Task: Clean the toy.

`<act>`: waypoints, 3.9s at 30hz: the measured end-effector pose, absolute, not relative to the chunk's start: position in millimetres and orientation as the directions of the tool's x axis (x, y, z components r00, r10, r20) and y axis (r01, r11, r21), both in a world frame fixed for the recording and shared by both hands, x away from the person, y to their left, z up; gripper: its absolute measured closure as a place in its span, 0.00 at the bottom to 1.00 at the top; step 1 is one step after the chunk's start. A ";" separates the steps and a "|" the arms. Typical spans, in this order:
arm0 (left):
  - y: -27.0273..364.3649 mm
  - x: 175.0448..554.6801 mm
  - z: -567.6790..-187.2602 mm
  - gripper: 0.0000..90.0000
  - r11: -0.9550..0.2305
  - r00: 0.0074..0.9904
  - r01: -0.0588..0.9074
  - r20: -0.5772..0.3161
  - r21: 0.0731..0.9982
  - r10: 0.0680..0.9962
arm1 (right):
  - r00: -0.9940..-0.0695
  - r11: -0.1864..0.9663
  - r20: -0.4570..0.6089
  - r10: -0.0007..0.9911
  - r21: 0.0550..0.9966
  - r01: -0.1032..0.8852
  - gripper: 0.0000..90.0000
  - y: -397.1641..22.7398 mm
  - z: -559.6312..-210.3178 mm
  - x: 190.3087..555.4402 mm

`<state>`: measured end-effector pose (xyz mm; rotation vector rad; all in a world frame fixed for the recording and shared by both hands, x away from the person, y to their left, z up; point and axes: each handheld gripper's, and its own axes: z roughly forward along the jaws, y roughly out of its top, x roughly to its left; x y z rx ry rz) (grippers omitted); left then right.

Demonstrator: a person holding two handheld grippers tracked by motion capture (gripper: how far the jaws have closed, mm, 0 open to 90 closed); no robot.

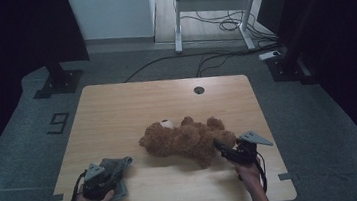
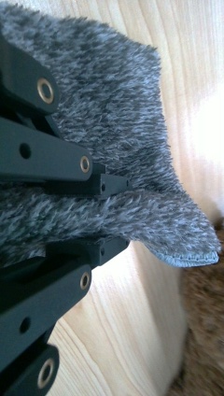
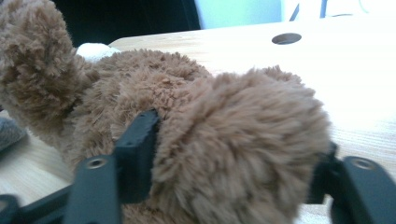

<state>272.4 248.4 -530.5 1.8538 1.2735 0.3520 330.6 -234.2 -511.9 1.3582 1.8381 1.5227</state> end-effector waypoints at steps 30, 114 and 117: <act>147.7 314.3 -433.0 0.85 -0.161 0.609 0.445 -0.166 0.881 0.775 | -0.451 -0.038 0.251 0.857 0.902 0.430 0.62 -235.4 -510.9 336.7; 136.3 365.0 -451.9 0.84 -0.194 0.575 0.524 -0.176 0.829 0.799 | -0.550 -0.021 0.255 0.795 0.919 0.394 0.63 -249.1 -522.8 346.2; 147.5 368.3 -456.9 0.84 -0.172 0.554 0.543 -0.197 0.822 0.809 | -0.553 -0.022 0.257 0.793 0.919 0.395 0.62 -249.3 -522.8 346.4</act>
